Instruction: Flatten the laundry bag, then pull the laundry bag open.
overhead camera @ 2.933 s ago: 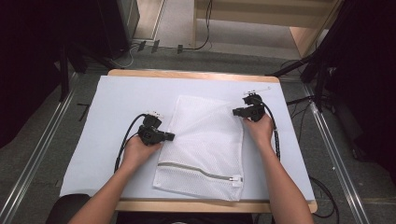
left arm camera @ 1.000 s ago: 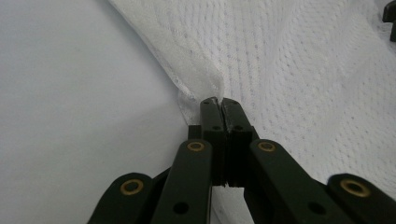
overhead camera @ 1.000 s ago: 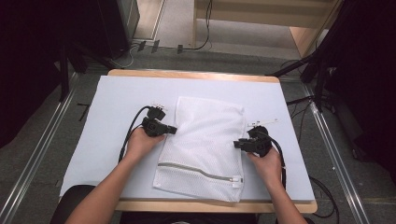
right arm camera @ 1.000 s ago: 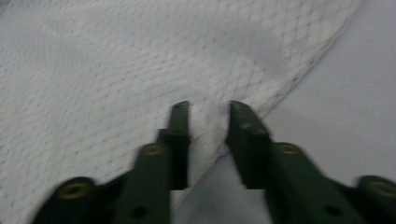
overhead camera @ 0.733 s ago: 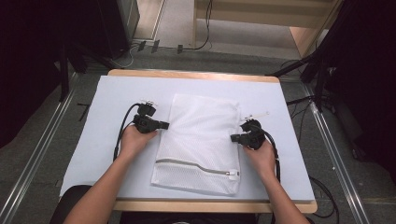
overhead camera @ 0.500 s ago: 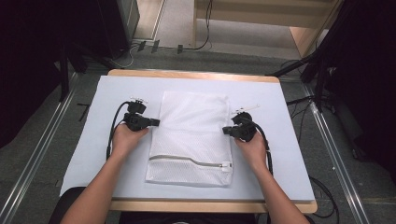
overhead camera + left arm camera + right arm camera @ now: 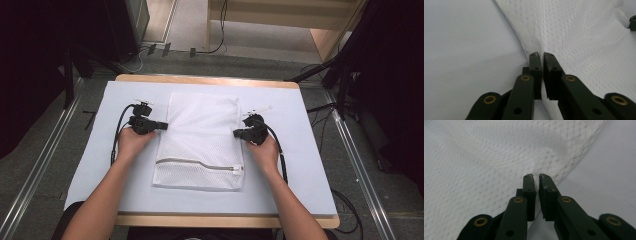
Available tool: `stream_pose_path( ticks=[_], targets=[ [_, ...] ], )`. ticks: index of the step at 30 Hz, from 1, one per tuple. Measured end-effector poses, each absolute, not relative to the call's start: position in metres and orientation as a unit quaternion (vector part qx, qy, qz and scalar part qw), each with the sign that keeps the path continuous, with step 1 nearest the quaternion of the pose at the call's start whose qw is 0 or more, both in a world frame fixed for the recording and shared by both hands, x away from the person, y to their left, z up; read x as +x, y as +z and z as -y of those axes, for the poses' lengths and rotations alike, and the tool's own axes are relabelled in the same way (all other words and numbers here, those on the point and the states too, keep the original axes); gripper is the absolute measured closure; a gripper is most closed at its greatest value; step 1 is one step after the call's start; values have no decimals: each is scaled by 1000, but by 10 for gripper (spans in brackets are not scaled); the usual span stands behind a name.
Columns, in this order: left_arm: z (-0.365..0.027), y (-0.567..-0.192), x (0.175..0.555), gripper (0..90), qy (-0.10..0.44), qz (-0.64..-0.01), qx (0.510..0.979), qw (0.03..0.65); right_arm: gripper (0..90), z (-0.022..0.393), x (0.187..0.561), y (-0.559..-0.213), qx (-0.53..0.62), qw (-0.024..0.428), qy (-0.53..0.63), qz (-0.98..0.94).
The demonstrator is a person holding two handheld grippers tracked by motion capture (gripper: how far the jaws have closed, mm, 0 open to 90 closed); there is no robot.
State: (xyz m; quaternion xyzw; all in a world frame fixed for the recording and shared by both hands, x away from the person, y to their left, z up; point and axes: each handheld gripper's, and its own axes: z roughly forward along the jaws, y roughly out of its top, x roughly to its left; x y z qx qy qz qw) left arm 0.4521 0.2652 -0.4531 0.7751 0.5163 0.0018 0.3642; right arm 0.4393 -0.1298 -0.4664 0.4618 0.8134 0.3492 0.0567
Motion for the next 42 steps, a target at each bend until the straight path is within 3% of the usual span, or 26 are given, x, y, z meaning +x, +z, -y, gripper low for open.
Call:
stream_pose_path(
  ticks=[8,12,17,18,19,26,42],
  targets=[
    [-262,-444,443,601,1,-500,784,367,762,139,435,-458,464,56,362,-806],
    [-263,-437,437,536,4,-498,783,372,853,138,433,-457,463,62,353,-810],
    [-262,-433,433,514,5,-490,786,376,841,139,429,-457,462,63,349,-813],
    [-261,-431,431,511,3,-486,788,377,754,140,427,-458,461,69,343,-815],
    [-261,-431,431,507,3,-486,788,377,728,141,426,-458,462,69,343,-815],
    [-257,-424,422,471,-6,-471,798,377,649,155,416,-450,457,67,371,-806],
    [-244,-410,405,413,-19,-450,805,385,615,160,382,-444,418,42,403,-813]
  ],
)
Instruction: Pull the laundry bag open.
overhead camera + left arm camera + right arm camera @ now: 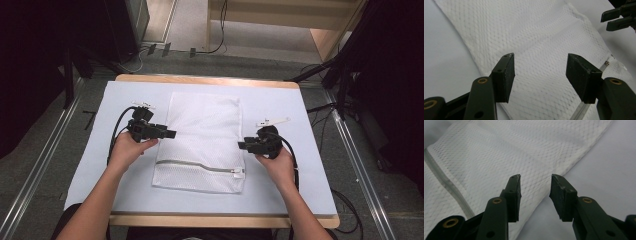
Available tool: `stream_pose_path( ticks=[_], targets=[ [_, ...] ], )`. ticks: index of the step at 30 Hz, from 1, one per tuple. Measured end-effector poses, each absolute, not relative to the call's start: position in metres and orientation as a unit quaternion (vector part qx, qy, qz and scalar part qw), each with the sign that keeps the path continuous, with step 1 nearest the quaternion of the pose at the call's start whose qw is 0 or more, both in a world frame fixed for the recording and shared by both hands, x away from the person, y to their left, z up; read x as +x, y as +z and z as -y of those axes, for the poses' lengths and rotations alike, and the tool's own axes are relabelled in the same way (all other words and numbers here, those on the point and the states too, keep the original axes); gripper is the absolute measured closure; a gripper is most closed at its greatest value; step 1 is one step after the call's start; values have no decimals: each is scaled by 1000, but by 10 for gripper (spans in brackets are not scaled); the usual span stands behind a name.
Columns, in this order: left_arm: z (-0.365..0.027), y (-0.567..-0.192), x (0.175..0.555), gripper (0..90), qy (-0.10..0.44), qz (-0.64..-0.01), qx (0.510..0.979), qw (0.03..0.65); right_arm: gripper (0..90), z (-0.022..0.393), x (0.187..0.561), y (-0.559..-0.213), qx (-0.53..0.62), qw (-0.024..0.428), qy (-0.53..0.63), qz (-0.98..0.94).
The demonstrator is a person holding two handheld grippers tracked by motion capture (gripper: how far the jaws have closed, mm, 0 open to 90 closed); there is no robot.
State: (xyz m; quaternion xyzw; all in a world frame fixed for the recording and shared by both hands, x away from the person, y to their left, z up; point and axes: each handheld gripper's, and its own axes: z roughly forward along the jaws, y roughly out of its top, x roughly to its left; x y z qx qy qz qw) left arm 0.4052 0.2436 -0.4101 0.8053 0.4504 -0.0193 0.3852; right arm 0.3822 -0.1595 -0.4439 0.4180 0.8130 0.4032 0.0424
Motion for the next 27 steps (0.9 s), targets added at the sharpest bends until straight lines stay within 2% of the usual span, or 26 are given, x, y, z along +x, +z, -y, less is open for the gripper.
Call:
stream_pose_path(
  ticks=[5,18,20,21,24,27],
  targets=[
    [-238,-407,401,413,-22,-449,809,379,621,158,371,-442,409,32,411,-814],
    [-202,-401,385,394,-37,-401,832,383,677,154,346,-443,381,28,423,-821],
    [-195,-403,383,393,-40,-392,837,381,711,153,343,-443,380,22,417,-825],
    [-189,-403,381,393,-38,-384,841,379,764,152,339,-443,374,17,415,-829],
    [-181,-403,379,394,-36,-376,844,381,846,152,335,-443,366,10,404,-838],
    [-176,-404,378,394,-37,-369,848,380,893,152,334,-445,368,8,388,-845]
  ],
)
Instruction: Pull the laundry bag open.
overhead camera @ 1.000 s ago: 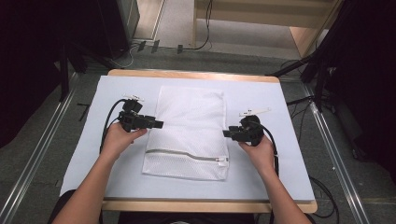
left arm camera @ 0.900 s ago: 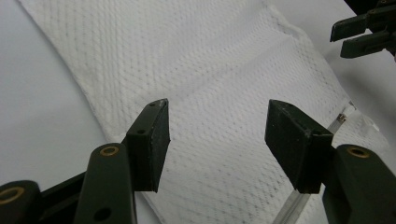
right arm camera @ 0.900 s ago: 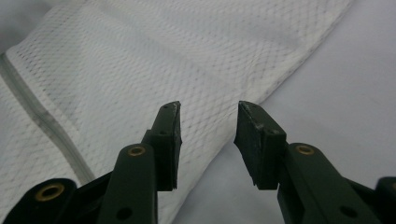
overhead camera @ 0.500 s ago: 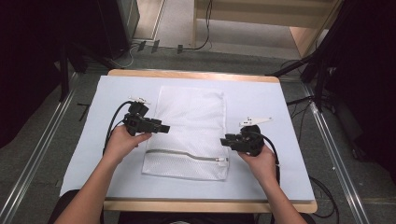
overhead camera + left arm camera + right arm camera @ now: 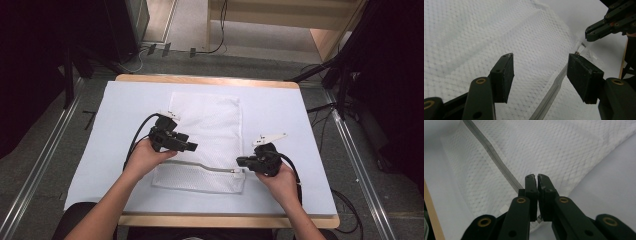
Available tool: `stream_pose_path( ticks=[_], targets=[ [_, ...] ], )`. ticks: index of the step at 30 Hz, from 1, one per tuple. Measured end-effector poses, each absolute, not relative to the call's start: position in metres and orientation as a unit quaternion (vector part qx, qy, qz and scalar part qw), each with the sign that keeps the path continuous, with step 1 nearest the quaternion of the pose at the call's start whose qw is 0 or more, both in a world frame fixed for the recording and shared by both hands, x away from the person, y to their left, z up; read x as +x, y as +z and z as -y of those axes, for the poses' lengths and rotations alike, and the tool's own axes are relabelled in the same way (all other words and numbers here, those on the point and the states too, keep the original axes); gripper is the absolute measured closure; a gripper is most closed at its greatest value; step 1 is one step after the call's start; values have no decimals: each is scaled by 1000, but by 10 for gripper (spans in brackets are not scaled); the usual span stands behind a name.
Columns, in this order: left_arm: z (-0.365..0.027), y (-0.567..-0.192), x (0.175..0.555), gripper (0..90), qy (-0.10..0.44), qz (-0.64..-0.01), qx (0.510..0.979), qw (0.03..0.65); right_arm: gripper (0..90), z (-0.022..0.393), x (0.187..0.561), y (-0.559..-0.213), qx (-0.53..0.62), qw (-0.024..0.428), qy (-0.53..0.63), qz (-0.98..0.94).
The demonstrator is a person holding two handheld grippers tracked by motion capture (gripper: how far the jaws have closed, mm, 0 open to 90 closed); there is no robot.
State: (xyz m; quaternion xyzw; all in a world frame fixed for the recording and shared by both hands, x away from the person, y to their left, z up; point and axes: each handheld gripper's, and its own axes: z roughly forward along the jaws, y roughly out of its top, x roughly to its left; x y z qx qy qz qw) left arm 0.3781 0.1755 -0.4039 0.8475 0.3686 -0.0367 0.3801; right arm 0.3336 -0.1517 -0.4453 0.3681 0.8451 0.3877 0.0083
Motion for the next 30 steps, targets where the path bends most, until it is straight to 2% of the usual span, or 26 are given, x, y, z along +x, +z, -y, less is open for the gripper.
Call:
stream_pose_path(
  ticks=[9,18,30],
  targets=[
    [-165,-405,380,394,-41,-353,856,376,900,154,339,-462,388,-12,356,-850],
    [-156,-411,382,400,-46,-345,860,373,900,151,332,-465,387,-29,355,-850],
    [-140,-417,376,418,-53,-328,869,367,900,142,329,-459,366,-18,367,-855]
  ],
)
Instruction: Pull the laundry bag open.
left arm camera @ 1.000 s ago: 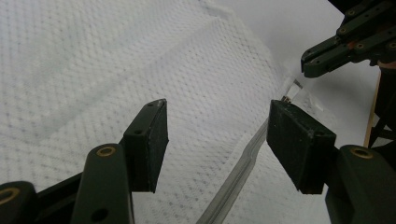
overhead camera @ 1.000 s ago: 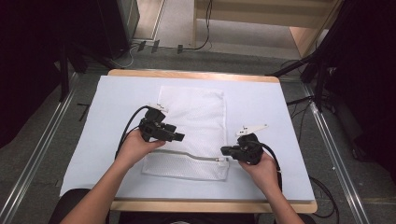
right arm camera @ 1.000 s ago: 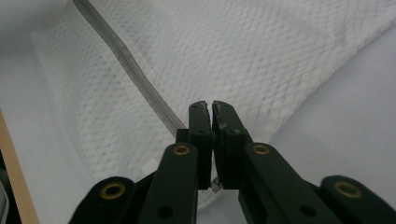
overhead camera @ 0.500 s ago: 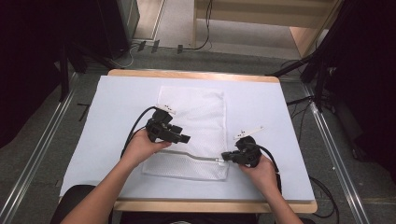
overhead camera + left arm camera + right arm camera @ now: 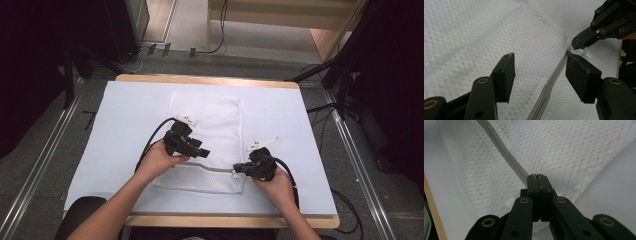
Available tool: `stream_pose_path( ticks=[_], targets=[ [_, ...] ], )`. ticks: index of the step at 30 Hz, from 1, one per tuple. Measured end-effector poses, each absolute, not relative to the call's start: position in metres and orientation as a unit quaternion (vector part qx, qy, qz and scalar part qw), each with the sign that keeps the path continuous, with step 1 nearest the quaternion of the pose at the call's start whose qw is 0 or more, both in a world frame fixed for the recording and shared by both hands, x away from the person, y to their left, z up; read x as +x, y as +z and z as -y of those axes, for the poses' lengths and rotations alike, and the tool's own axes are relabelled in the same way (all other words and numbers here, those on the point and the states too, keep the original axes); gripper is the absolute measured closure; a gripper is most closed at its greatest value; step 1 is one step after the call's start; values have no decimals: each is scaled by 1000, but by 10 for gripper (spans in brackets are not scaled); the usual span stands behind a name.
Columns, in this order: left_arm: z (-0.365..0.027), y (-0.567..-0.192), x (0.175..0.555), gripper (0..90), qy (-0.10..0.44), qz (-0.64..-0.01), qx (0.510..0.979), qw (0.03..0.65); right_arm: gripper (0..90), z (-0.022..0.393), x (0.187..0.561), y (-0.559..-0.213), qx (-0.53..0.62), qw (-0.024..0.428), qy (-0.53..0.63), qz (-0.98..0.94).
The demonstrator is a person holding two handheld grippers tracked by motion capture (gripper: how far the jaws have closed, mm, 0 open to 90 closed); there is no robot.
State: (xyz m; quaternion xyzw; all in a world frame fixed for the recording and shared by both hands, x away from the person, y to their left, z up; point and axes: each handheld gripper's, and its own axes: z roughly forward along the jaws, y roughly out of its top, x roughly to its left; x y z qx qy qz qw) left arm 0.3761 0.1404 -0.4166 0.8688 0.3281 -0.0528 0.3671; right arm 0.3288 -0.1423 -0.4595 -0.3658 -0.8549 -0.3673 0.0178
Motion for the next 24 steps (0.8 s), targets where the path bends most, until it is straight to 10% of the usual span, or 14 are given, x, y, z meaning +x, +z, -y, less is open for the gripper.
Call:
stream_pose_path(
  ticks=[24],
  targets=[
    [-108,-428,366,469,-61,-291,885,358,889,148,330,-466,-356,-7,-349,867]
  ],
)
